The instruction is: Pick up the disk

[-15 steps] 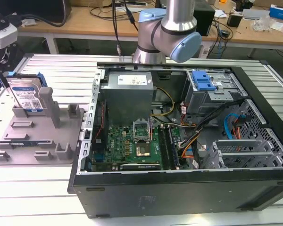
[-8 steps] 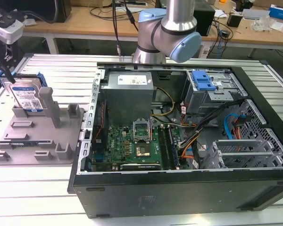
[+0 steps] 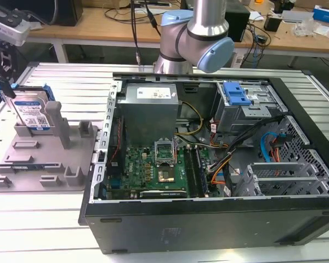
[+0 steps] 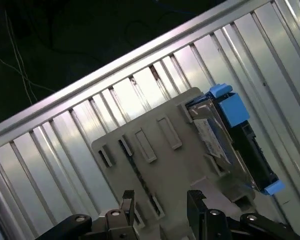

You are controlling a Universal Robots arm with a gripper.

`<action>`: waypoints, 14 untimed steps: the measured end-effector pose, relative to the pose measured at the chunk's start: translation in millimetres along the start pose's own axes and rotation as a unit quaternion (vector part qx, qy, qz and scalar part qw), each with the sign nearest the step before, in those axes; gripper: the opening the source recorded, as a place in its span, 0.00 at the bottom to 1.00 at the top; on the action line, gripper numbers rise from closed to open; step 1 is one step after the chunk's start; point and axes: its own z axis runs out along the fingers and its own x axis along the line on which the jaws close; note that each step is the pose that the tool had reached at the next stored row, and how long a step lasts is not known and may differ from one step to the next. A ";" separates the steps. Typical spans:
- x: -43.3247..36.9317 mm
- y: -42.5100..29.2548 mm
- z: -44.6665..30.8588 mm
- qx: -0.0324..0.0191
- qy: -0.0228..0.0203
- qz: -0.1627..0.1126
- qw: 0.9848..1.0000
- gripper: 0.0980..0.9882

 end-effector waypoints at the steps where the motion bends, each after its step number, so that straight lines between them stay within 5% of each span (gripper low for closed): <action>1: 0.0 0.0 0.1 0.000 0.000 -0.016 1.000 0.50; 4: 0.0 0.0 0.4 0.002 0.001 -0.065 0.998 0.50; 8: 0.0 0.0 0.8 0.003 0.001 -0.124 0.992 0.50; 13: 0.0 0.0 1.2 0.005 0.002 -0.177 0.984 0.50; 14: -0.1 0.0 1.5 0.006 0.002 -0.193 0.981 0.50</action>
